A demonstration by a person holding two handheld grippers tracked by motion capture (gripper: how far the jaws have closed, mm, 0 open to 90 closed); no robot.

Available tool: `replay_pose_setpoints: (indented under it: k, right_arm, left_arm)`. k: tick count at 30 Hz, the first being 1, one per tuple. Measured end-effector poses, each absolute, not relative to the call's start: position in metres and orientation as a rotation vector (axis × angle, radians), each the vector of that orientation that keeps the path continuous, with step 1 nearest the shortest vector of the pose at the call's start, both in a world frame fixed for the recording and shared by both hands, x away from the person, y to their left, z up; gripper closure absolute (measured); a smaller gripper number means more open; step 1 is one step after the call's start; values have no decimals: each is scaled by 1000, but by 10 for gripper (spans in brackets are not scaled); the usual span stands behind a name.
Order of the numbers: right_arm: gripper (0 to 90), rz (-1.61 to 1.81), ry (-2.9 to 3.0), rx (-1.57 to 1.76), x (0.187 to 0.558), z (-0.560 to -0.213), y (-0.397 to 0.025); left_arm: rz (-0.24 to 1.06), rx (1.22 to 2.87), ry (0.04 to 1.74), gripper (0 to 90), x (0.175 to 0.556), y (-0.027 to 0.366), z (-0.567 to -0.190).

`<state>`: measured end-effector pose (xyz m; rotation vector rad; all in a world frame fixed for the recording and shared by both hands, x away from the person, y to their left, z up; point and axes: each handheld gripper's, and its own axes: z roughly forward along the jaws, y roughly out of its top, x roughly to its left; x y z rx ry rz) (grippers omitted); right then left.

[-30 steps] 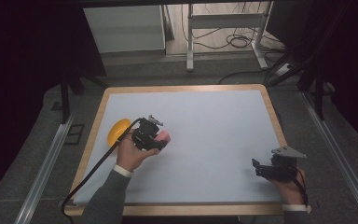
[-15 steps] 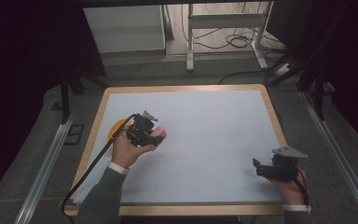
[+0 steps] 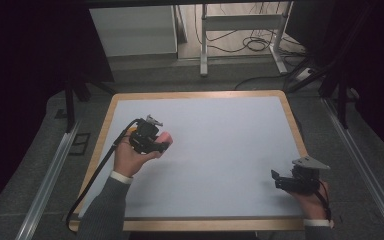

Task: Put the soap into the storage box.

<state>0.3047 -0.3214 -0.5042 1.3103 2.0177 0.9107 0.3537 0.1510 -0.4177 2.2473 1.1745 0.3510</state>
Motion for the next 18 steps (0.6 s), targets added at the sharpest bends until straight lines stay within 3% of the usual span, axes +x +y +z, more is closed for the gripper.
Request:
replay_pose_setpoints:
  k: [18]
  right_arm:
    - [58, 907, 2022, 1307, 305, -504, -320]
  left_arm:
    - [399, 2202, 1224, 602, 357, 174, -406]
